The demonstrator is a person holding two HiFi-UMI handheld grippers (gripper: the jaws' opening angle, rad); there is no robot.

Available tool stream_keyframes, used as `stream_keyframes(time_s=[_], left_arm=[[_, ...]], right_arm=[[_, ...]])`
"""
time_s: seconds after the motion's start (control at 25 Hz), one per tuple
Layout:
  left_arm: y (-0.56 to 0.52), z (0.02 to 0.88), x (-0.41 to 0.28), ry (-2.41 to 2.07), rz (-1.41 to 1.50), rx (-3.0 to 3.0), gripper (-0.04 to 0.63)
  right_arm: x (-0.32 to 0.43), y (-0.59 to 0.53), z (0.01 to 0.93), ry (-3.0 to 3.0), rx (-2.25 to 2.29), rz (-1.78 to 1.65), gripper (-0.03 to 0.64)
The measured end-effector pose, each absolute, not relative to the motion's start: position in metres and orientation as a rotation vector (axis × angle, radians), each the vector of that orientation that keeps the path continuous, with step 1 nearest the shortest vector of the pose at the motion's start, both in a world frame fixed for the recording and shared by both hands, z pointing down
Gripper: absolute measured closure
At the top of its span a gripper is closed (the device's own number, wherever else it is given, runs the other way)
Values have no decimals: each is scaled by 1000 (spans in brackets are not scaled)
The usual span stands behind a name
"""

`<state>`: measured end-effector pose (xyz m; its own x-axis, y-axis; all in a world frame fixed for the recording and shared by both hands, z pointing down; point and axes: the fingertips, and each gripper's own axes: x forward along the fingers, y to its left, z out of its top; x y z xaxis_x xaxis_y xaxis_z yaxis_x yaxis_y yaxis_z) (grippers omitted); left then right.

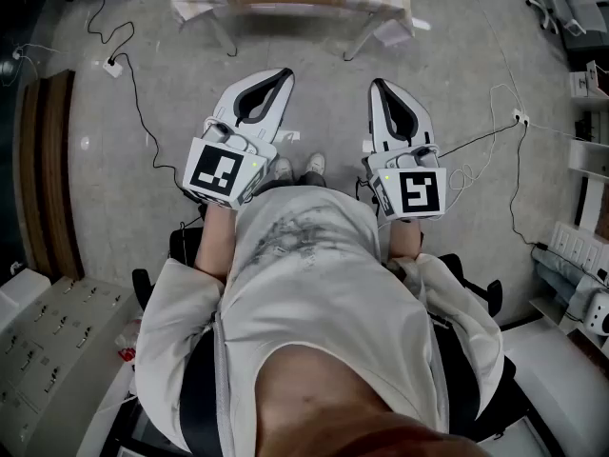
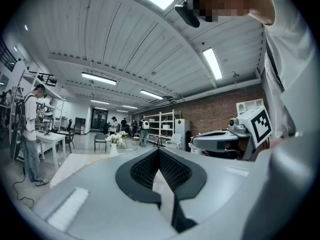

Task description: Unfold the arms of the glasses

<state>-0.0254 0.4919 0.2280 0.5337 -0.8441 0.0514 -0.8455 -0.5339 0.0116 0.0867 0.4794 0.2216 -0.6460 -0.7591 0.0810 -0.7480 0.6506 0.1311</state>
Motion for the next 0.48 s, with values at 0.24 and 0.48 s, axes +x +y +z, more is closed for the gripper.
stream_keyframes(time_s=[0.24, 0.48], left_arm=[[482, 227, -18, -1505, 52, 2723, 586], [477, 225, -12, -1533, 40, 2705, 586]], right_arm=[[92, 471, 224, -2752, 1248, -126, 600], [102, 466, 221, -2771, 1258, -131, 600]])
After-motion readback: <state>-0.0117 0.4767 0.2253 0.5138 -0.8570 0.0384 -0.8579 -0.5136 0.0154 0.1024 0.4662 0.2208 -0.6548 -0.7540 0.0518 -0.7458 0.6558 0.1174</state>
